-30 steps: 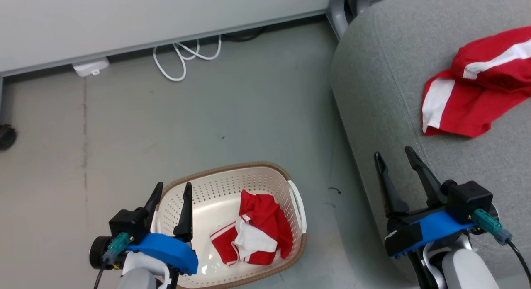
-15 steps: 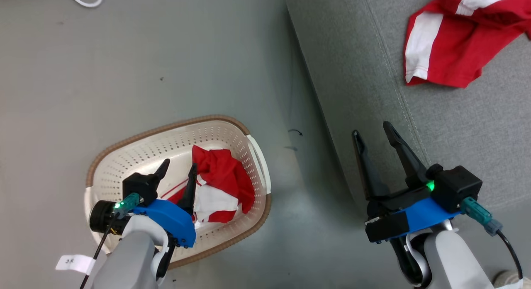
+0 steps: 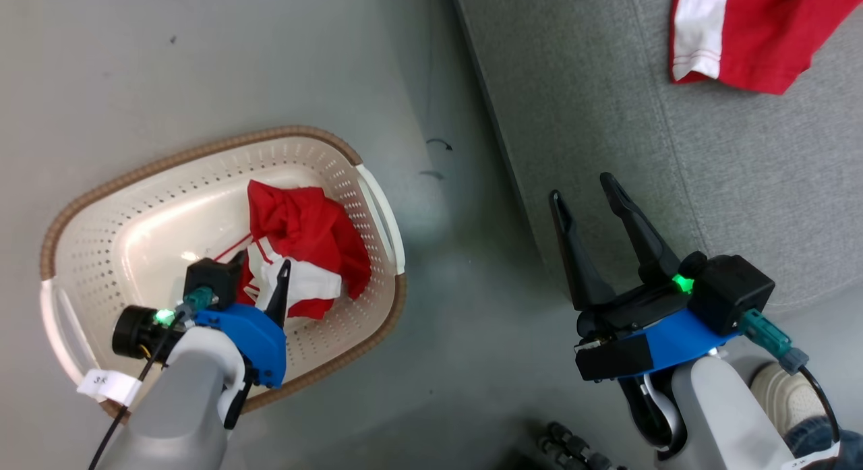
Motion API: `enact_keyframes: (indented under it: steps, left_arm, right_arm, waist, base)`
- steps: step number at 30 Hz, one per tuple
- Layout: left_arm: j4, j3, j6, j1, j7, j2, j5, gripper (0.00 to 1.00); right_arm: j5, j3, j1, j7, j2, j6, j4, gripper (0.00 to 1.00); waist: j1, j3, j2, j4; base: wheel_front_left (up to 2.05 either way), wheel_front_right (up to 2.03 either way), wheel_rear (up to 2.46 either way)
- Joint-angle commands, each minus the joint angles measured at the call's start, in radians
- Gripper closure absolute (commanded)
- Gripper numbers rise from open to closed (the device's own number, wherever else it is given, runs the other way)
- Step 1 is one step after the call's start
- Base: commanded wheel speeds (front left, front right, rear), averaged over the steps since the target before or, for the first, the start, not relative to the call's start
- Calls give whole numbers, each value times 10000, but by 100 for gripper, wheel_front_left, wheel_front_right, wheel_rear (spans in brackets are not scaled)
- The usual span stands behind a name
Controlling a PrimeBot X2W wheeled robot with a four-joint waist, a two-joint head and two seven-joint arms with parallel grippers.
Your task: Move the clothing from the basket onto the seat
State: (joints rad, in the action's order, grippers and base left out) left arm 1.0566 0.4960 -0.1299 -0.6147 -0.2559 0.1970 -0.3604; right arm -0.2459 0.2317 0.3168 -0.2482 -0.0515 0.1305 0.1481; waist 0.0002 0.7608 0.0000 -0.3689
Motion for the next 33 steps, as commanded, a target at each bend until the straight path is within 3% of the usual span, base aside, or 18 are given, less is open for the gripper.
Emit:
enact_keyframes:
  steps: [1,11,17,18,19,21,33]
  left_arm:
    - [46,22,-6,-235,-9,76,-51,0]
    - [1097,123,306,-1196,110,172,-21,0]
    - [1550,201,251,-1604,293,100,-92,0]
    - [1597,215,235,-1639,305,91,-89,5]
    - [1642,236,231,-1676,300,88,-88,55]
    - [1713,277,201,-1739,296,71,-103,100]
    - [1964,517,45,-1835,343,-137,-353,100]
  right_arm:
    - [-34,21,152,-49,19,5,-36,0]
    - [-233,221,418,-151,17,5,-73,0]
    - [-284,252,484,-173,18,5,16,0]
    - [-287,255,493,-176,18,5,26,0]
    - [-304,259,499,-174,18,5,43,0]
    - [-336,272,510,-178,18,5,72,0]
    - [-352,236,590,-185,18,5,142,0]
  waist:
    - [-2,262,0,-60]
    - [-2,836,0,-222]
    - [-2,978,0,-322]
    - [-2,988,0,-333]
    - [-2,993,0,-341]
    - [-2,993,0,-349]
    - [-2,833,0,-151]
  base:
    - [0,0,0]
    - [0,0,0]
    - [0,0,0]
    - [0,0,0]
    - [0,0,0]
    - [0,0,0]
    - [0,0,0]
